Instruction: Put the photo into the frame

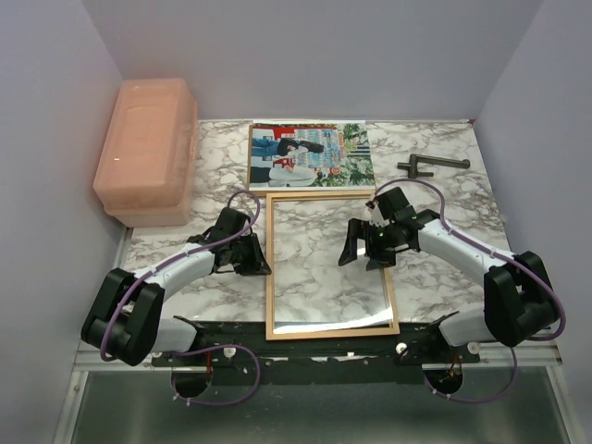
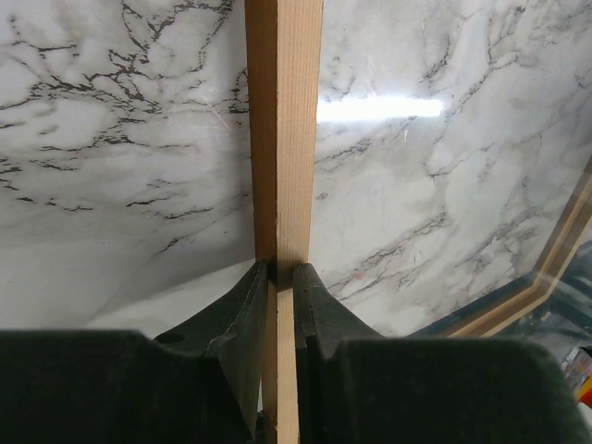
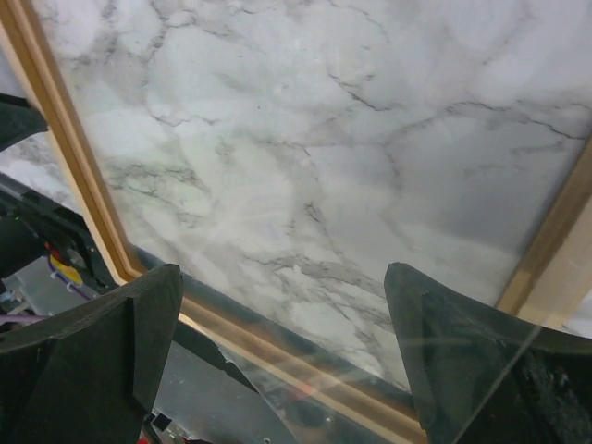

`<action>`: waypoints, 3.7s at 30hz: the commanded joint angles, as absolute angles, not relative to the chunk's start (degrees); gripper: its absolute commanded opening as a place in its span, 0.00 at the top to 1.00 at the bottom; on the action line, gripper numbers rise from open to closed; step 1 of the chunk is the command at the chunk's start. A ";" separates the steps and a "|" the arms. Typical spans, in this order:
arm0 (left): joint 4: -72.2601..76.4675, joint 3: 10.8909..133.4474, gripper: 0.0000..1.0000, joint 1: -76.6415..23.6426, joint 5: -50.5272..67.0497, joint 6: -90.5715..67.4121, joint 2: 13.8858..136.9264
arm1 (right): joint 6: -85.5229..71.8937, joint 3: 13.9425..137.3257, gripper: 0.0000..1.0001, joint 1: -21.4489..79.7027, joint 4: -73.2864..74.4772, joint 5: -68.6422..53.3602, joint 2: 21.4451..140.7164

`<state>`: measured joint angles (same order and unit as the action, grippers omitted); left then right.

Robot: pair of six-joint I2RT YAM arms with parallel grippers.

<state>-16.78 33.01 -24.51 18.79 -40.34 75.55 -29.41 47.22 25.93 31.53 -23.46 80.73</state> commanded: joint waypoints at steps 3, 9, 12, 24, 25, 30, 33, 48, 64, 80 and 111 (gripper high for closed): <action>-20.92 30.57 0.83 -25.40 13.36 -38.10 78.83 | -30.42 46.98 0.00 26.37 36.18 -15.77 80.60; -20.88 30.56 0.83 -25.49 13.48 -38.14 78.93 | -30.77 46.70 0.00 26.32 37.70 -13.14 80.24; -20.92 30.66 0.83 -25.49 13.46 -38.14 78.93 | -31.16 46.91 0.00 26.36 38.26 -12.17 80.50; -21.01 30.68 0.83 -25.46 13.45 -37.97 79.16 | -31.74 48.53 0.00 26.37 41.10 -7.73 81.38; -20.98 30.69 0.83 -25.47 13.45 -37.96 79.18 | -31.59 48.52 0.00 26.36 40.92 -8.13 81.36; -20.92 30.85 0.83 -25.49 13.45 -37.97 79.28 | -31.36 47.94 0.00 26.36 40.08 -10.13 82.06; -20.94 30.79 0.83 -25.50 13.47 -37.97 79.23 | -31.12 47.84 0.00 26.48 40.24 -10.55 82.37; -20.92 30.71 0.83 -25.58 13.36 -38.14 79.28 | -31.16 51.16 0.00 29.27 45.56 -2.81 83.06; -20.86 30.62 0.83 -25.64 13.36 -38.28 79.19 | -31.96 51.08 0.00 29.30 45.74 -1.69 82.02; -21.96 30.44 0.49 -25.66 13.21 -38.50 73.04 | -36.83 49.32 0.02 29.26 46.22 8.92 80.18; -20.73 31.91 0.38 -25.66 14.62 -38.22 73.30 | -35.86 47.44 0.79 24.48 37.79 11.60 89.29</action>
